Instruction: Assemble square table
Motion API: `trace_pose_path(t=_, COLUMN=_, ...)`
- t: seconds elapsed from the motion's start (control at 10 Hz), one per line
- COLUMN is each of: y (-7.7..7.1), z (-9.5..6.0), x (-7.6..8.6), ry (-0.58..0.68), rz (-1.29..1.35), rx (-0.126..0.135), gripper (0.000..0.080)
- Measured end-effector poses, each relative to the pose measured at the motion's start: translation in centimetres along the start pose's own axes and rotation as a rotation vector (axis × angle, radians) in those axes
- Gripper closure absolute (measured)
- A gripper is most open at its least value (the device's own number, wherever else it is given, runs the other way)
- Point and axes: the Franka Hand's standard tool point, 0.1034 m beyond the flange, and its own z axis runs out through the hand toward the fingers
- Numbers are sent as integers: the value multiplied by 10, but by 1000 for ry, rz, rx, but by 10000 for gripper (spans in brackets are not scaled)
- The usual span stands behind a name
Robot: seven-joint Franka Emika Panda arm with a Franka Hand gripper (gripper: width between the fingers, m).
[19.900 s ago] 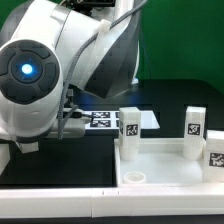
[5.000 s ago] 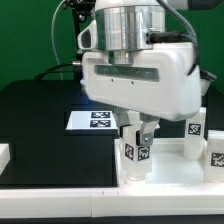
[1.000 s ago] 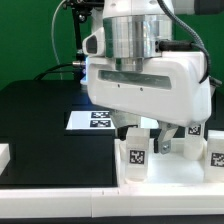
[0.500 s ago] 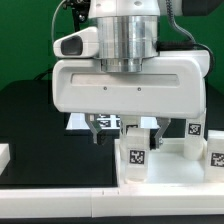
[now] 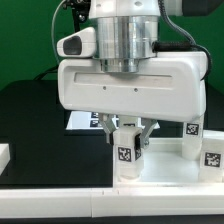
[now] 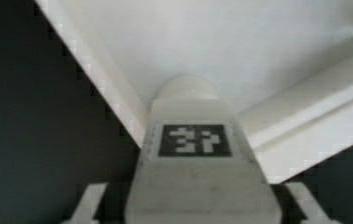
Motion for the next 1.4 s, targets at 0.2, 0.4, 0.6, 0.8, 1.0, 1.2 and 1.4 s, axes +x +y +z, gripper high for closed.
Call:
trace_pose_path(t=0.2, y=-6, z=2, x=-6, ry=1, rz=244, rx=-8, gripper=513)
trace_pose_path(t=0.4, y=-5, z=2, x=-1, ry=-33, rz=523, rx=-4, gripper=513)
trace_pose_path(t=0.6, y=-7, z=4, x=1, ry=-55, rz=869, rx=7, gripper=512)
trace_pose_path(t=0.8, y=-12, z=4, x=-1, ry=-46, rz=1123, rx=18, gripper=512)
trace_pose_path(t=1.0, y=-13, z=4, x=-2, ry=-51, rz=1162, rx=19, gripper=512)
trace_pose_path(t=1.2, y=-13, z=4, x=-2, ry=-49, rz=1095, rx=18, gripper=354)
trace_pose_path(t=1.4, y=-16, z=1, x=2, ry=-30, rz=730, rx=40, gripper=227)
